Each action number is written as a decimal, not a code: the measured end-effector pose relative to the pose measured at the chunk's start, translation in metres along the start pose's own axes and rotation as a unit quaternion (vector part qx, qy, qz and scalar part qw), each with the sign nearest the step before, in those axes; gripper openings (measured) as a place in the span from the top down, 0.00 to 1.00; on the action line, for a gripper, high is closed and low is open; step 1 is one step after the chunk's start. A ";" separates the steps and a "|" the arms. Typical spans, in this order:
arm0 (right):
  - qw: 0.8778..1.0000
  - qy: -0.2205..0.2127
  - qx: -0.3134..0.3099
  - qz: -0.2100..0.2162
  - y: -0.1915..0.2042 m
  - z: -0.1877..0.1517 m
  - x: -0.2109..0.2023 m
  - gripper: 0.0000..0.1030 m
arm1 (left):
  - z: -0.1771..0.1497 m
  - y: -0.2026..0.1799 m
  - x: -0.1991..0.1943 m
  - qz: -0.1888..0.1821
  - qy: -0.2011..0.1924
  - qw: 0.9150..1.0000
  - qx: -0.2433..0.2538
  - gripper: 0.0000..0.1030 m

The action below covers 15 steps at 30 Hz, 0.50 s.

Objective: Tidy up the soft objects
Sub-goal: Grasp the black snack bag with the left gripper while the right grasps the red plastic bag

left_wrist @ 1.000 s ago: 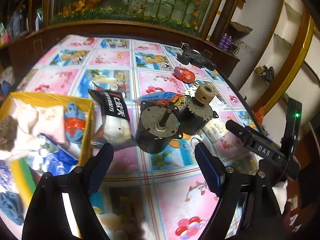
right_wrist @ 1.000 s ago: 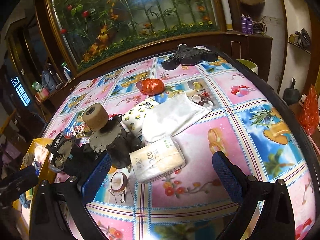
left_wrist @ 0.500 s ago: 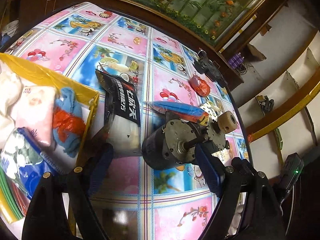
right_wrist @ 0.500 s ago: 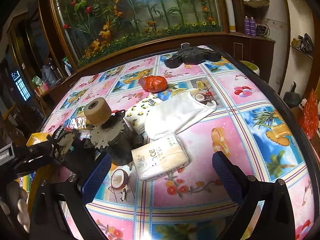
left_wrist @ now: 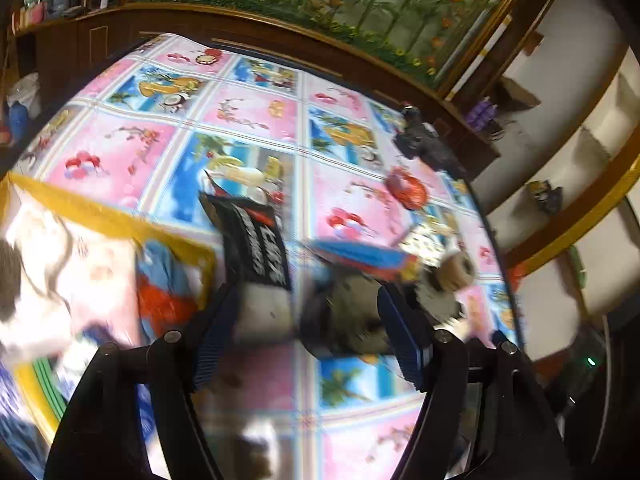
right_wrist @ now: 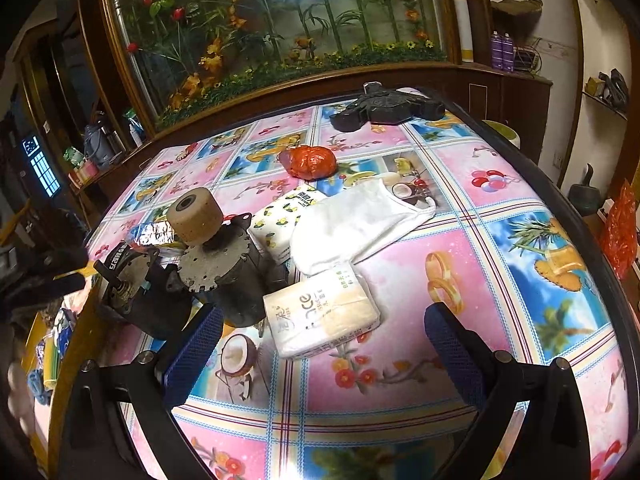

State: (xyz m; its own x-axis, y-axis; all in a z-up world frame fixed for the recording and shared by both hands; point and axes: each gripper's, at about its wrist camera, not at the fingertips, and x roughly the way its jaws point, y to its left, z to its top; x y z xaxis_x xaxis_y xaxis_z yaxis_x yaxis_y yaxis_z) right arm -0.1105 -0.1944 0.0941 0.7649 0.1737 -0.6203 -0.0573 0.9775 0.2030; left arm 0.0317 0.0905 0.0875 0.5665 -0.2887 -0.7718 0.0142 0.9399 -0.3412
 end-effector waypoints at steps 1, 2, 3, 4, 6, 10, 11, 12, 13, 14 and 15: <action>1.000 0.000 0.000 0.000 0.000 0.000 0.000 0.01 | 0.006 0.000 0.008 0.024 0.007 1.000 0.015 0.31; 1.000 0.000 0.001 -0.001 0.000 0.000 0.000 0.01 | 0.012 -0.001 0.018 0.048 0.018 0.998 0.030 0.31; 1.000 0.000 0.002 -0.002 0.000 0.000 0.000 0.01 | 0.016 0.001 0.025 0.059 0.027 0.997 0.036 0.31; 1.000 0.000 0.004 -0.001 0.000 0.000 0.000 0.01 | 0.019 0.001 0.031 0.064 0.037 0.996 0.042 0.29; 1.000 -0.001 0.008 -0.002 -0.001 0.000 -0.001 0.01 | 0.028 -0.002 0.039 0.073 0.049 0.994 0.057 0.30; 1.000 0.002 0.017 -0.003 -0.005 0.000 0.000 0.01 | 0.032 -0.010 0.051 0.087 0.074 0.989 0.092 0.31; 1.000 0.003 0.019 -0.003 -0.006 0.000 0.001 0.01 | 0.034 -0.009 0.054 0.081 0.086 0.989 0.092 0.31; 1.000 0.004 0.020 -0.003 -0.006 0.000 0.001 0.01 | 0.036 -0.007 0.058 0.071 0.098 0.989 0.085 0.31; 1.000 0.005 0.021 -0.003 -0.006 0.000 0.001 0.01 | 0.039 -0.002 0.062 0.058 0.111 0.990 0.070 0.31; 1.000 0.005 0.021 -0.004 -0.006 0.000 0.001 0.01 | 0.041 0.006 0.067 0.039 0.125 0.990 0.050 0.31; 1.000 0.005 0.021 -0.004 -0.006 0.001 0.001 0.01 | 0.043 0.008 0.069 0.028 0.128 0.991 0.040 0.31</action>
State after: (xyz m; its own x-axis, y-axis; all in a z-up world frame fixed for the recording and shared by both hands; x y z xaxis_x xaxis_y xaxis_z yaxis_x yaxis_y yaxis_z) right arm -0.1090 -0.1997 0.0932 0.7592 0.1672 -0.6291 -0.0242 0.9730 0.2295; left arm 0.1068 0.0862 0.0546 0.3404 -0.2633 -0.9026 0.0603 0.9641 -0.2585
